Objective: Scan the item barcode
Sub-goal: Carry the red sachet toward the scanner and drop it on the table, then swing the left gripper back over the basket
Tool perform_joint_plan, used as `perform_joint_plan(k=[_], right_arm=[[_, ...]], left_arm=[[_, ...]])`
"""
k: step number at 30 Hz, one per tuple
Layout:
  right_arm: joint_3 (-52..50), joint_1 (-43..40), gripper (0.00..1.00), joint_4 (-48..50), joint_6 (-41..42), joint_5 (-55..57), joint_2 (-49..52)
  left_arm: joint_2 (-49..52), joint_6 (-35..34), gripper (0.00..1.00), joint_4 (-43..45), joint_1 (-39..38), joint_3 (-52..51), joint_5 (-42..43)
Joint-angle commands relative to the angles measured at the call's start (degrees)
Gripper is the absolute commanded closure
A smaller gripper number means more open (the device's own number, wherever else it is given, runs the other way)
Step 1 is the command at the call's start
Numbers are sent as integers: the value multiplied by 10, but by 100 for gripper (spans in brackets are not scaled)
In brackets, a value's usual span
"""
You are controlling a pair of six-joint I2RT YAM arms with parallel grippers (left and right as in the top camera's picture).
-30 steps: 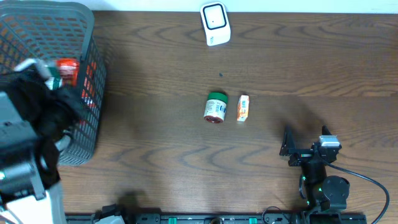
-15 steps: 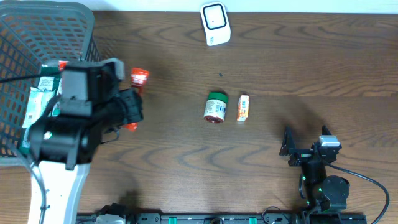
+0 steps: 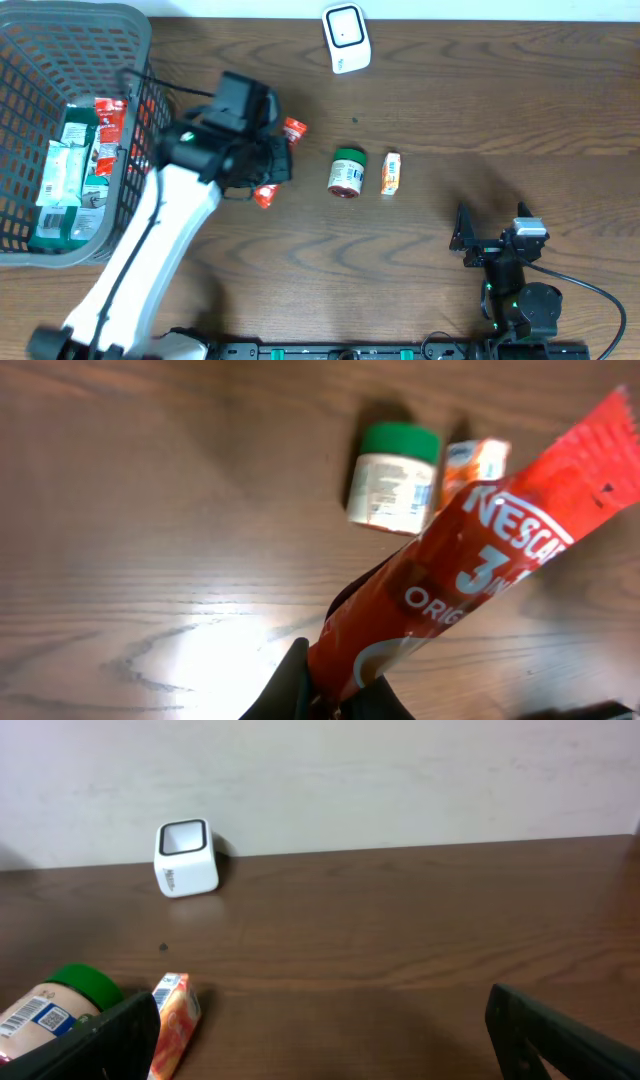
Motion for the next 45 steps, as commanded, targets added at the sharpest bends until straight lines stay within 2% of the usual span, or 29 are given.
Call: perform_joint_plan(k=[1, 13, 24, 26, 28, 29, 30, 33, 37, 45], right_arm=[[-1, -7, 1, -2, 5, -1, -2], [-1, -7, 1, -2, 5, -1, -2], [-1, -7, 1, -2, 5, -1, -2], [-1, -7, 1, -2, 5, -1, -2], [-1, -7, 1, -2, 5, -1, -2], [-1, -7, 1, -2, 5, -1, -2], [-1, -7, 1, -2, 5, -1, -2], [-1, -7, 1, -2, 5, -1, -2], [-1, -7, 1, -2, 5, -1, -2], [-1, -7, 1, -2, 5, -1, -2]], left_arm=[[54, -24, 92, 3, -16, -5, -43], [245, -42, 92, 74, -44, -5, -46], [312, -41, 89, 103, -45, -6, -46], [314, -41, 83, 102, -45, -7, -46], [313, -41, 48, 101, -45, -6, -46], [313, -41, 38, 100, -44, -5, -46], [312, -41, 33, 98, -43, -5, -46], [304, -41, 28, 90, -41, -2, -46], [271, -36, 27, 83, -34, 4, -46], [121, -20, 25, 73, 2, 11, -47]])
